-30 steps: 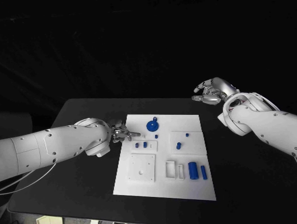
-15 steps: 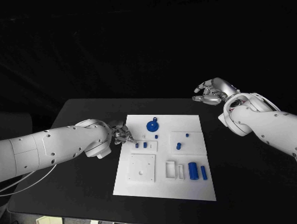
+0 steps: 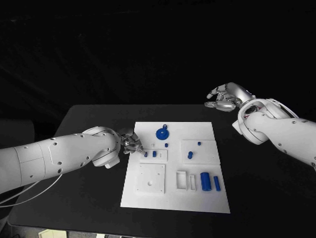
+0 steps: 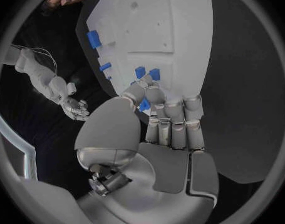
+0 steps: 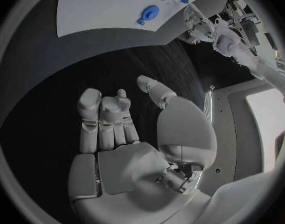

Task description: Assemble the parts on the task board

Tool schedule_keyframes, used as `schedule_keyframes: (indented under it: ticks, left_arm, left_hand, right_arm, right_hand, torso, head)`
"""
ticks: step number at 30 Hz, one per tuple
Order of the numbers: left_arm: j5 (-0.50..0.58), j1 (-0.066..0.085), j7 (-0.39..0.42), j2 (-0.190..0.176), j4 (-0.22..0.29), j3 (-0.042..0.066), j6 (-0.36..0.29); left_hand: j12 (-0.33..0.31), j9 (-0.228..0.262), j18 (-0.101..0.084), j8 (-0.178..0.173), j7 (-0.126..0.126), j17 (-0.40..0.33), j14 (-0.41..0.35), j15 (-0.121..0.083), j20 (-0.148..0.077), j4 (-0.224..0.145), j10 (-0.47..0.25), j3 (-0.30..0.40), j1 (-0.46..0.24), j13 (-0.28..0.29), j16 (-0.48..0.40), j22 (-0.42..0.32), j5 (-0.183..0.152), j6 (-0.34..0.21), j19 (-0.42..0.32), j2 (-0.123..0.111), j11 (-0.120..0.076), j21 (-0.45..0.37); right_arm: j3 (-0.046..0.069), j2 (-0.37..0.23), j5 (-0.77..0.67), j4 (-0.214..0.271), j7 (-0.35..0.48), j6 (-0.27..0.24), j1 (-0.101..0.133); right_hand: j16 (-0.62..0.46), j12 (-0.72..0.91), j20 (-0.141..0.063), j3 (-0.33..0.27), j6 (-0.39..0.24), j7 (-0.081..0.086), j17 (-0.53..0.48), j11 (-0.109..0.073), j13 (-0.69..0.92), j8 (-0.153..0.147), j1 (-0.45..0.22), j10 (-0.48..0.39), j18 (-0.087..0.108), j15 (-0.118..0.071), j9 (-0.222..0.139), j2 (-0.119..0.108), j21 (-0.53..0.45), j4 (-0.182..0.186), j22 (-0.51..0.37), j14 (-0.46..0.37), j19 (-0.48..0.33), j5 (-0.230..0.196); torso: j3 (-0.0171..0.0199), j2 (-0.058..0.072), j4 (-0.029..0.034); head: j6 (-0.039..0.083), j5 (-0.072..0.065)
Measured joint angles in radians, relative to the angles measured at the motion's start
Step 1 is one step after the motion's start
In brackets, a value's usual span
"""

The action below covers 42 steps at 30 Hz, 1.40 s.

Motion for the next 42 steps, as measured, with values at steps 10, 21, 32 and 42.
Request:
schedule_keyframes:
  ticks: [10,21,32,42]
  left_arm:
    - [-0.006,-0.002,0.004,0.017,-0.02,-0.009,0.001]
    - [-0.023,-0.001,0.01,0.027,-0.035,-0.01,0.003]
    - [-0.035,-0.002,0.019,0.03,-0.043,-0.01,-0.001]
    - [-0.041,0.0,0.027,0.031,-0.046,-0.009,-0.019]
  left_hand:
    - [0.0,-0.004,0.0,0.006,-0.004,0.0,0.007,-0.004,-0.004,-0.017,0.007,0.012,-0.011,-0.002,0.0,0.0,0.0,0.02,0.004,0.011,-0.007,0.0]
    - [0.0,-0.003,0.0,0.006,-0.007,0.0,0.016,-0.006,-0.007,-0.033,0.01,0.016,-0.011,-0.003,0.0,0.002,-0.001,0.025,0.008,0.01,-0.011,0.0]
    - [0.0,-0.003,0.0,0.009,-0.009,0.0,0.016,-0.006,-0.005,-0.036,0.011,0.019,-0.022,-0.005,0.0,0.001,-0.005,0.026,0.01,0.013,-0.011,0.0]
    - [0.0,-0.004,0.0,0.009,-0.005,0.0,0.018,-0.004,-0.009,-0.043,0.014,0.023,-0.029,-0.005,0.0,0.002,-0.008,0.03,0.013,0.016,-0.014,0.0]
  right_arm:
    - [0.0,0.001,0.0,0.001,0.0,0.0,0.0]
    - [0.0,0.001,0.0,0.001,0.0,0.0,0.0]
    - [0.0,0.001,0.0,0.001,0.0,0.001,0.0]
    - [0.0,0.002,0.0,0.0,0.0,0.001,0.0]
  right_hand:
    - [0.0,0.0,-0.004,0.0,-0.002,-0.002,0.001,0.0,-0.001,0.0,0.0,0.0,0.0,0.0,0.0,0.0,0.0,0.0,0.0,0.0,0.0,0.01]
    - [0.0,0.0,-0.004,0.0,-0.002,-0.002,0.001,0.0,-0.002,0.0,0.0,0.0,0.0,0.0,0.0,0.0,0.0,0.0,0.0,0.0,0.0,0.015]
    - [0.0,0.0,-0.004,0.0,-0.002,-0.002,0.001,0.0,-0.002,0.0,0.0,0.0,0.0,0.0,0.0,0.0,0.0,0.0,0.0,0.0,0.0,0.015]
    - [0.0,0.0,-0.002,0.0,-0.002,-0.001,0.001,0.0,-0.002,0.0,0.0,0.0,0.0,0.0,-0.001,0.0,0.0,0.0,0.0,0.0,-0.001,0.015]
  torso:
    - [0.0003,0.001,-0.0011]
    - [-0.0004,0.001,-0.0003]
    - [-0.0012,0.0,0.0005]
    - [-0.001,0.0,0.0006]
  head:
    - [-0.003,0.0]
    - [-0.007,-0.004]
    - [-0.008,-0.004]
    - [-0.008,-0.004]
